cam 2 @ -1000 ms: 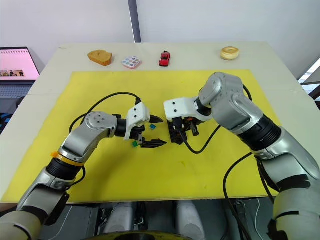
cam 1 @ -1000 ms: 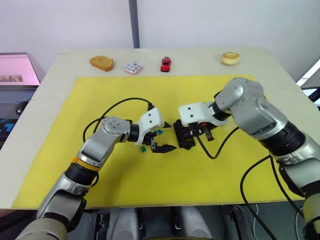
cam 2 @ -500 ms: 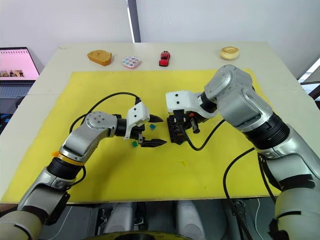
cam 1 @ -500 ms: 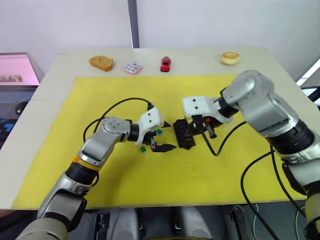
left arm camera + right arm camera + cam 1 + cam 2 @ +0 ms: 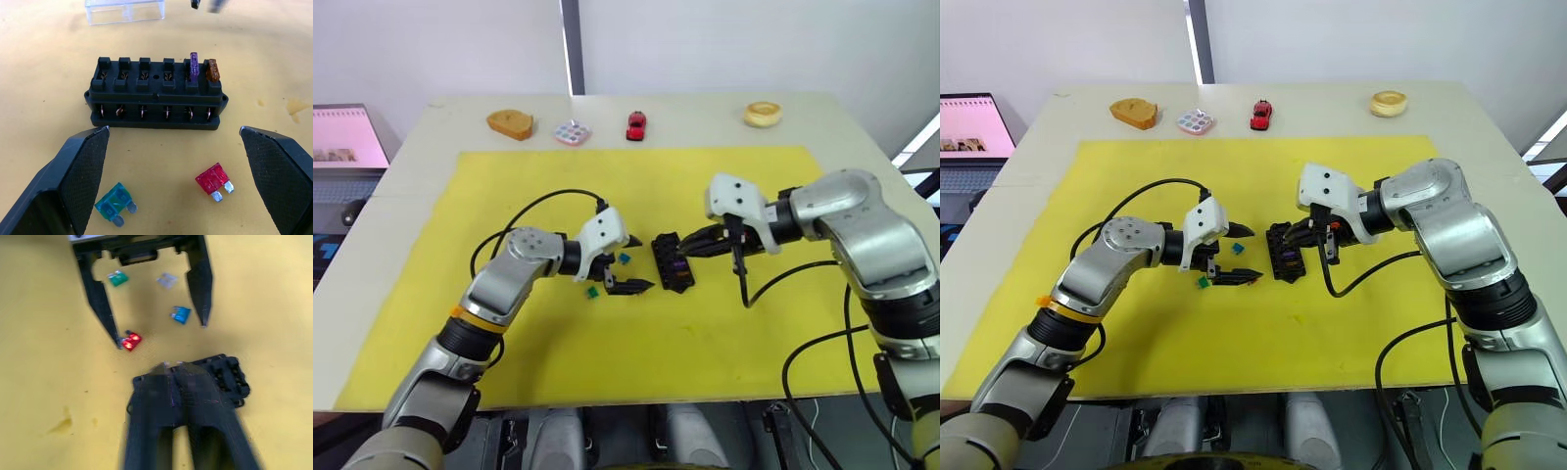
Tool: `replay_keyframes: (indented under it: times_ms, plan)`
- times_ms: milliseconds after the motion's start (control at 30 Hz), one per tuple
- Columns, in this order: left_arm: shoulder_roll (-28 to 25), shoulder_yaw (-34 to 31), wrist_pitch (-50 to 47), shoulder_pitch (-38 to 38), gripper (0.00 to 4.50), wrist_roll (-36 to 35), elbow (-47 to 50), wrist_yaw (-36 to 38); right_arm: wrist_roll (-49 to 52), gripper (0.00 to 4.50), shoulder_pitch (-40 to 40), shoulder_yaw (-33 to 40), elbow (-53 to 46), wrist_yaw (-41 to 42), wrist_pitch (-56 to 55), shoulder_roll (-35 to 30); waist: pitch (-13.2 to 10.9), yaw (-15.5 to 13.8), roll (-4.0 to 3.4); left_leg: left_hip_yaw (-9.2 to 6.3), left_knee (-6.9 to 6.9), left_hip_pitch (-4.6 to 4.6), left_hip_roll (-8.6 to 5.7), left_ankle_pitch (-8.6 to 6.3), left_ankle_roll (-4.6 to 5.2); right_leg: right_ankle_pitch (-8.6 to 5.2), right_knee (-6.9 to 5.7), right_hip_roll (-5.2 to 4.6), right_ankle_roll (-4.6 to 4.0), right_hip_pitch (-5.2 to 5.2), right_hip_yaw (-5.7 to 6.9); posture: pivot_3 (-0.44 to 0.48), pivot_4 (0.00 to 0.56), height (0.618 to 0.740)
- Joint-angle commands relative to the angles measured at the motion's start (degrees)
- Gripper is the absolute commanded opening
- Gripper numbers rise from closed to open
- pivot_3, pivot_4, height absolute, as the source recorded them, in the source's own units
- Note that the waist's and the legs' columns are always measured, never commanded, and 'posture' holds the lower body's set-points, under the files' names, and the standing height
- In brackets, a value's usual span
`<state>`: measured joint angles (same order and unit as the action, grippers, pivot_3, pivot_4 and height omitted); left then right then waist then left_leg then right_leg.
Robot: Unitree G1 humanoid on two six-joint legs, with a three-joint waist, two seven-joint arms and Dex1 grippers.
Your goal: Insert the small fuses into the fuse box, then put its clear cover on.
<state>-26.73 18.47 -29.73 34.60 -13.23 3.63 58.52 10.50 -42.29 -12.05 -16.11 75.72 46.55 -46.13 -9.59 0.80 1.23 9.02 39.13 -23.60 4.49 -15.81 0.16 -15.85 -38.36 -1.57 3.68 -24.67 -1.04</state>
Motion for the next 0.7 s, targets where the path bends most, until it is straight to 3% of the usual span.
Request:
replay_keyframes:
  times_ms: [33, 700]
  plan:
    - [0.25, -1.29, 0.19, 1.55, 4.5, -0.98, 1.58, 0.29, 1.9, 0.05, 0.39, 1.25, 0.12, -1.5, -0.99, -0.36, 0.0, -0.01, 0.0, 0.01, 0.0, 0.0, 0.0, 0.0, 0.0, 0.0, 0.0, 0.0, 0.0, 0.0, 0.0, 0.0, 0.15, 0.74]
    - [0.79, -0.63, 0.41, 1.32, 4.5, -0.58, 1.68, 0.14, 2.66, 0.05, 4.86, -0.82, 3.13, -4.51, -3.32, -1.43, 0.0, -0.08, 0.0, 0.01, 0.0, 0.0, -0.01, 0.0, 0.0, 0.0, 0.01, 0.0, 0.0, 0.0, -0.01, 0.0, 0.15, 0.74]
